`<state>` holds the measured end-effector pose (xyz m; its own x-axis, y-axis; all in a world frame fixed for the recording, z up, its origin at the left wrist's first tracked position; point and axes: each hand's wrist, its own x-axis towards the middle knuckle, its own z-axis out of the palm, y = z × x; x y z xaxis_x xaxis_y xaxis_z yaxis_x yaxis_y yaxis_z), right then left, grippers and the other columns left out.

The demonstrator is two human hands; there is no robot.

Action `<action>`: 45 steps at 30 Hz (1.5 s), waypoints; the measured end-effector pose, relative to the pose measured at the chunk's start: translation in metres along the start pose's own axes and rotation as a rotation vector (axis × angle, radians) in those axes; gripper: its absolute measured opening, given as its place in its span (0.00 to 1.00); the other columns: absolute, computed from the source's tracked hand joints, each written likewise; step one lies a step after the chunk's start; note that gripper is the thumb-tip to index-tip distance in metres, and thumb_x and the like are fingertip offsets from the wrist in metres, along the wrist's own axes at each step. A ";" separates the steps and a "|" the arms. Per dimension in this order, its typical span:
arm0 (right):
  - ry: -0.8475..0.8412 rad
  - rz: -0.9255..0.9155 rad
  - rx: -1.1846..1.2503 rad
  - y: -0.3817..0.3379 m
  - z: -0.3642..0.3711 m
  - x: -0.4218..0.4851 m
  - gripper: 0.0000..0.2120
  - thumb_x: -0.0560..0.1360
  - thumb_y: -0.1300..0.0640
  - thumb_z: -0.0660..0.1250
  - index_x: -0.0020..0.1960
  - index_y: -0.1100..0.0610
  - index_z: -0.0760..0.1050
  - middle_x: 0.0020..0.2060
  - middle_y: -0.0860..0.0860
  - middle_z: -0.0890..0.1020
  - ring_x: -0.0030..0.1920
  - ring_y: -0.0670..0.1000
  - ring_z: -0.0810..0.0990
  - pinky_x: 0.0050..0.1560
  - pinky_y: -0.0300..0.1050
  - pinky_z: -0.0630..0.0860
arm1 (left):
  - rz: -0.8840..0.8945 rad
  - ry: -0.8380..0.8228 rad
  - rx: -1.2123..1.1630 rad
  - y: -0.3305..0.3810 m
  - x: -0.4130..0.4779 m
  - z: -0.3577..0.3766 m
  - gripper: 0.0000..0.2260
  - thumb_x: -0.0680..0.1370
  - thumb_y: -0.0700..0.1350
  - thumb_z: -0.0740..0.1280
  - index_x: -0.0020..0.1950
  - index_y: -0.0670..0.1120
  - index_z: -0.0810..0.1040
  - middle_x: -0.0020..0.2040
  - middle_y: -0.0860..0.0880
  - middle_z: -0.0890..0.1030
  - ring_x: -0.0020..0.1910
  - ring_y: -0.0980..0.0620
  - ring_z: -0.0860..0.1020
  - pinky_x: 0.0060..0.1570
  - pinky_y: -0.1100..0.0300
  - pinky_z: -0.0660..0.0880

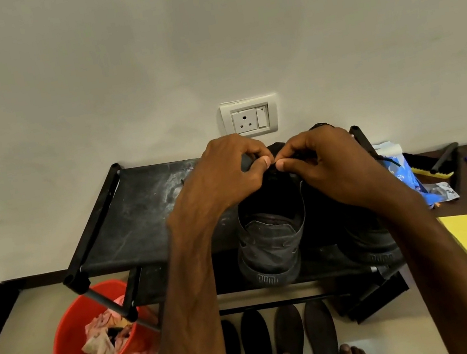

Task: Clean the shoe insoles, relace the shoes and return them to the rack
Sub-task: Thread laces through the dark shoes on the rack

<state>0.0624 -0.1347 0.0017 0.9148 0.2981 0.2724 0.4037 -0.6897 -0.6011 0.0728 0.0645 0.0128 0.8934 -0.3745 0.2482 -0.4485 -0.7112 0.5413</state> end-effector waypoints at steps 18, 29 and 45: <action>0.027 0.108 -0.018 0.003 0.009 0.003 0.08 0.81 0.53 0.68 0.49 0.48 0.86 0.40 0.42 0.85 0.42 0.44 0.83 0.49 0.54 0.83 | 0.045 0.256 0.113 -0.004 -0.003 0.011 0.06 0.68 0.53 0.78 0.43 0.57 0.87 0.37 0.61 0.81 0.43 0.59 0.76 0.38 0.64 0.69; 0.122 0.296 -0.108 -0.008 0.003 0.000 0.06 0.73 0.41 0.76 0.44 0.43 0.86 0.32 0.40 0.83 0.35 0.42 0.81 0.41 0.45 0.81 | 0.098 0.233 0.020 -0.009 -0.004 0.014 0.05 0.72 0.54 0.77 0.47 0.57 0.88 0.41 0.59 0.85 0.42 0.59 0.78 0.43 0.61 0.75; 0.406 0.124 0.792 -0.033 -0.020 -0.002 0.16 0.82 0.62 0.65 0.69 0.56 0.76 0.58 0.47 0.86 0.61 0.41 0.82 0.67 0.46 0.77 | 0.104 0.224 -0.022 -0.017 -0.005 0.014 0.06 0.71 0.55 0.75 0.45 0.55 0.88 0.40 0.59 0.85 0.43 0.56 0.78 0.45 0.51 0.78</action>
<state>0.0471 -0.1260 0.0358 0.9392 -0.1083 0.3258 0.3278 0.0007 -0.9447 0.0755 0.0702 -0.0091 0.8274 -0.3019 0.4736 -0.5395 -0.6616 0.5208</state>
